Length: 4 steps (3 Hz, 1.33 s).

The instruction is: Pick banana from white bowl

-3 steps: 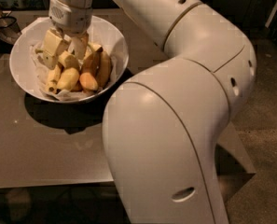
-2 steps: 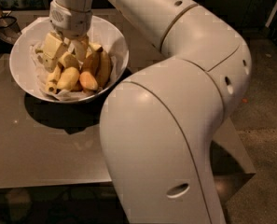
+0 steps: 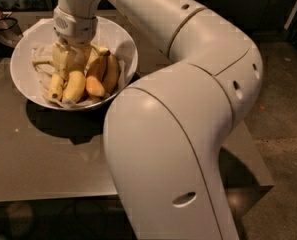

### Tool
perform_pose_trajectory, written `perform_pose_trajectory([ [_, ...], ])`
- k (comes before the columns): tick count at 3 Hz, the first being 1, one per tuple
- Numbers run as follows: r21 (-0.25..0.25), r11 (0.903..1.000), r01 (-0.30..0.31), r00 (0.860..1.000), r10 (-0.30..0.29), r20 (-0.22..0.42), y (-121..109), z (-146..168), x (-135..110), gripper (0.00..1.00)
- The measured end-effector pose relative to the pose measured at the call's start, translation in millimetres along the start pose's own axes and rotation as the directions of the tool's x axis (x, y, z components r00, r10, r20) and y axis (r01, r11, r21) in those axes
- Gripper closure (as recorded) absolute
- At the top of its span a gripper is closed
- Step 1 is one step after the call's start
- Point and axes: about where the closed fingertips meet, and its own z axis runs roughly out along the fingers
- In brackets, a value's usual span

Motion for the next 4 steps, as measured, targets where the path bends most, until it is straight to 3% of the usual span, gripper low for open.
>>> perform_pose_trajectory([
  [1,0.0,1.0,0.0,1.0,0.0,0.0,0.0,0.0,0.0,0.95],
  [3,0.004,0.9998,0.019,1.0,-0.019,0.014,2.3,0.2,-5.9,1.0],
  [4,-0.017,0.9975,0.069,0.997,-0.069,0.025,13.8,-9.9,-4.3,1.0],
])
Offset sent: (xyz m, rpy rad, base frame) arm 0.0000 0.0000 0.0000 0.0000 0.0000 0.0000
